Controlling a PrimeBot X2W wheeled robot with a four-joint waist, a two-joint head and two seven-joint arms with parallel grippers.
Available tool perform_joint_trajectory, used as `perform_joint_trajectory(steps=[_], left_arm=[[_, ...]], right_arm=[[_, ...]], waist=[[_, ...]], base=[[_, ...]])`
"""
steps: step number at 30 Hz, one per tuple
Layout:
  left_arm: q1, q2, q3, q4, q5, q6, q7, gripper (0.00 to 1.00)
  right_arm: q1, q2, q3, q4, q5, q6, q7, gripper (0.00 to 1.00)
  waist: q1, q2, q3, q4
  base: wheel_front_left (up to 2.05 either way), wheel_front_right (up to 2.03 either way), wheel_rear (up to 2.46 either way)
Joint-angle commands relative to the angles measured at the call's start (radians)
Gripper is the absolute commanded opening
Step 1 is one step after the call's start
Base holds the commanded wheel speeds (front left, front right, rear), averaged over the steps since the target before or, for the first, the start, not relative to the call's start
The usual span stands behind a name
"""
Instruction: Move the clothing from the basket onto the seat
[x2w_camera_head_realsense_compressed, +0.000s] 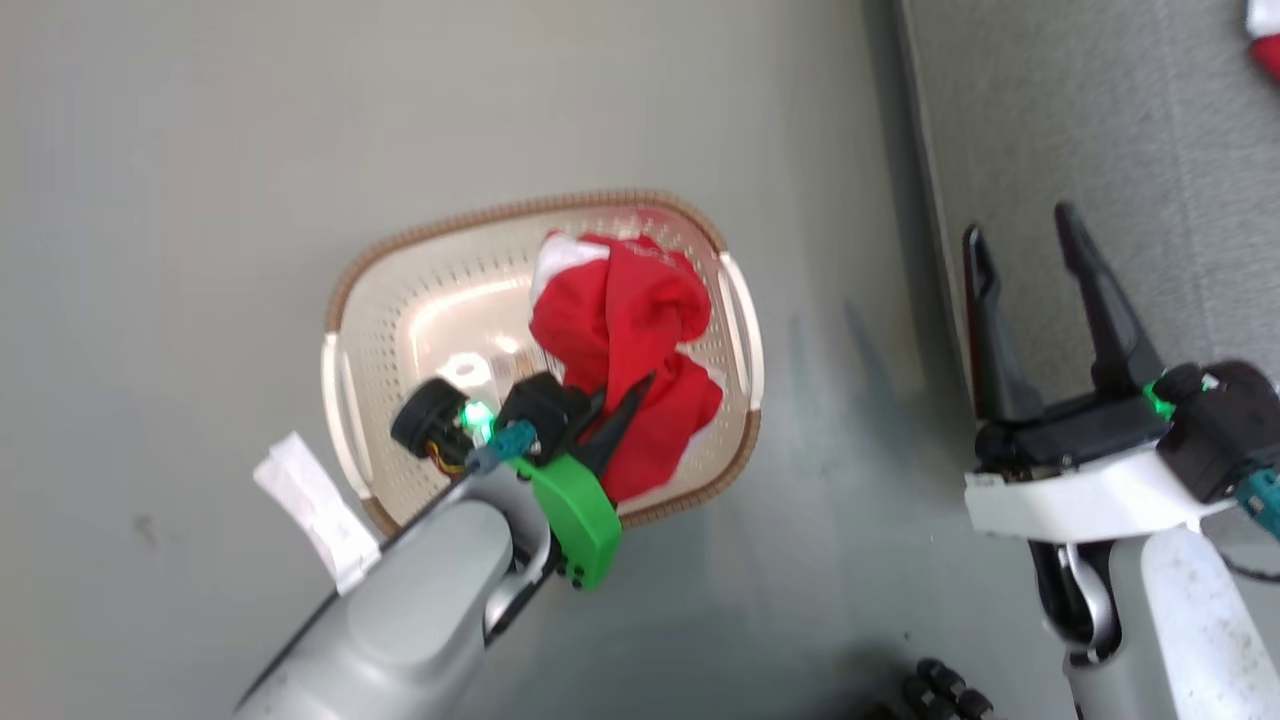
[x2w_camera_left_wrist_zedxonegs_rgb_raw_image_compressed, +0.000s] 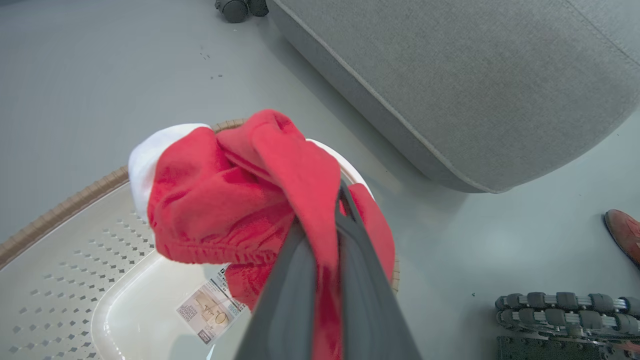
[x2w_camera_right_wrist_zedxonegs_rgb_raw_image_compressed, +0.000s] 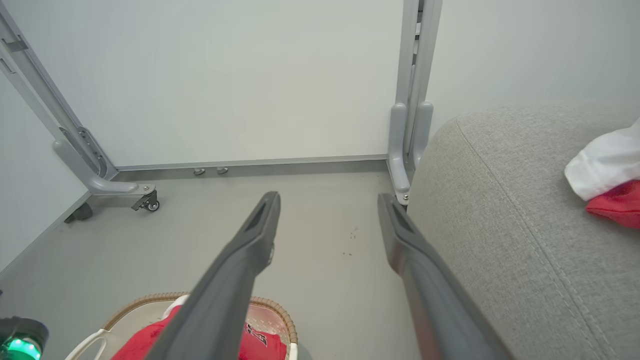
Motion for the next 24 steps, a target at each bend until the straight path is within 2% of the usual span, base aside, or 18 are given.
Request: perform_joint_trajectory(steps=[1,9,17,24], left_arm=[[0.048,-0.004,0.018,-0.015,0.022,-0.002,-0.003,0.0],[0.239,-0.026,0.183,-0.142,0.137,-0.002,-0.003,0.0],[0.363,-0.056,0.277,-0.243,0.212,-0.002,-0.003,0.0],[0.403,-0.066,0.334,-0.302,0.254,-0.002,-0.003,0.0]], right_arm=[[0.035,-0.004,0.0,0.011,0.002,-0.002,-0.002,1.0],[0.163,-0.003,0.01,0.06,-0.003,-0.002,-0.002,1.0],[0.28,-0.003,0.019,0.098,-0.012,-0.002,-0.002,1.0],[0.326,-0.003,0.041,0.113,-0.015,-0.002,-0.002,1.0]], waist=[[0.0001,0.0,-0.226,0.029],[0.0001,0.0,-0.436,0.053],[0.0001,0.0,-0.602,0.074],[0.0001,0.0,-0.664,0.068]], base=[[0.0,0.0,0.0],[0.0,0.0,0.0],[0.0,0.0,0.0],[0.0,0.0,0.0]])
